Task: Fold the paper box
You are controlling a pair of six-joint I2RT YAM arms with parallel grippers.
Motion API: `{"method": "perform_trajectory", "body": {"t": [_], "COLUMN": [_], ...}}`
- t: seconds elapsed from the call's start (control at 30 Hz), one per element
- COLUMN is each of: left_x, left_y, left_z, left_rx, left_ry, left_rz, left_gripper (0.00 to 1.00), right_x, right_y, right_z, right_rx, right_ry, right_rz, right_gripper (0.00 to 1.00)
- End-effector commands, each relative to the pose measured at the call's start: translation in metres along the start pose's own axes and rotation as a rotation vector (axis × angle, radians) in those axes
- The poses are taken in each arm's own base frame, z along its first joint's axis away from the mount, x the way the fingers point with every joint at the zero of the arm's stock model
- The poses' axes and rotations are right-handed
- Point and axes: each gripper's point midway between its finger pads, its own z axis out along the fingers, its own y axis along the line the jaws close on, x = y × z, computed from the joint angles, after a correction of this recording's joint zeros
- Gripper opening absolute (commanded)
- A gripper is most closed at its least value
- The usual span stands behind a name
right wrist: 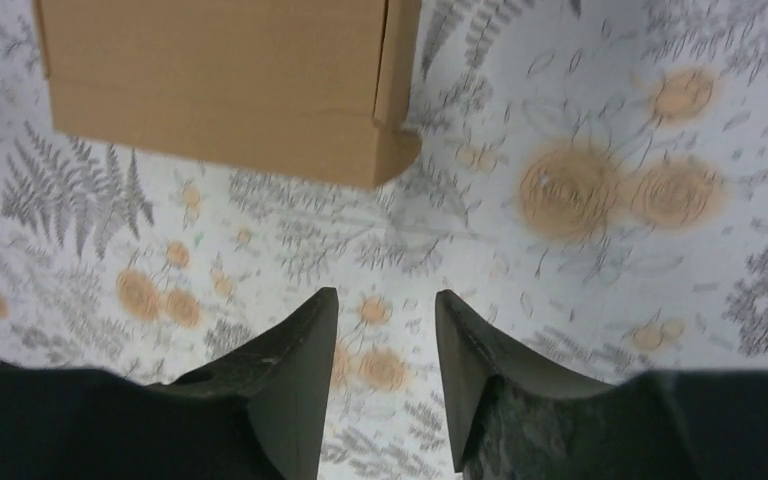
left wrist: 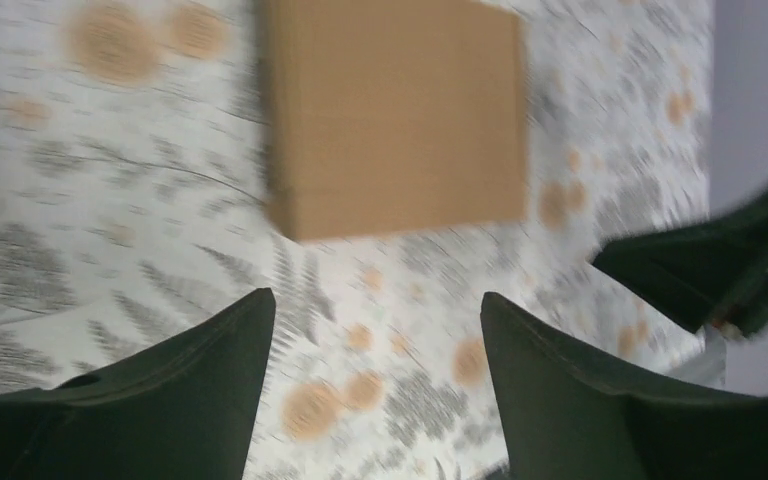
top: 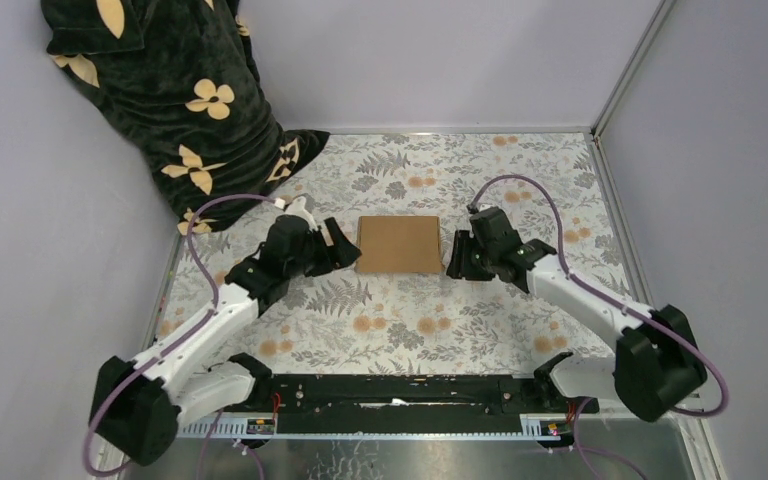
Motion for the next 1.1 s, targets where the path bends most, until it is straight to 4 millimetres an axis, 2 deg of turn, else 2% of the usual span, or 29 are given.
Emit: {"method": "perform_trajectory", "body": {"t": [0.0, 0.13, 0.2, 0.3, 0.43, 0.57, 0.8, 1.07], "left_x": [-0.043, -0.077, -0.082, -0.078, -0.058, -0.045, -0.047, -0.047], "left_y": [0.017, 0.020, 0.021, 0.022, 0.033, 0.048, 0.062, 0.065], "left_z": [0.019, 0.034, 0.045, 0.057, 0.066, 0.068, 0.078, 0.085], "left_rx": [0.064, 0.023, 0.024, 0.043, 0.041, 0.009, -0.019, -0.014], "left_ry": [-0.062, -0.083, -0.071, -0.047, -0.008, 0.017, 0.039, 0.045], "left_rz": [-0.012, 0.034, 0.035, 0.023, -0.004, -0.015, -0.026, -0.038], "left_gripper": [0.76, 0.52, 0.37, 0.29, 0.27, 0.29, 0.31, 0.31], "right_x": [-0.048, -0.063, -0.070, -0.082, -0.085, -0.085, -0.081, -0.066], "right_y": [0.017, 0.019, 0.018, 0.020, 0.015, 0.000, -0.008, -0.007], "right_z": [0.020, 0.045, 0.053, 0.055, 0.056, 0.057, 0.067, 0.076], "right_rx": [-0.049, -0.004, 0.018, 0.027, 0.052, 0.131, 0.140, 0.103], "right_ry": [-0.044, 0.004, 0.006, -0.016, -0.013, -0.016, -0.002, 0.031], "right_rz": [-0.041, -0.088, -0.099, -0.110, -0.140, -0.170, -0.160, -0.140], "right_gripper": [0.45, 0.41, 0.40, 0.40, 0.41, 0.43, 0.42, 0.36]}}
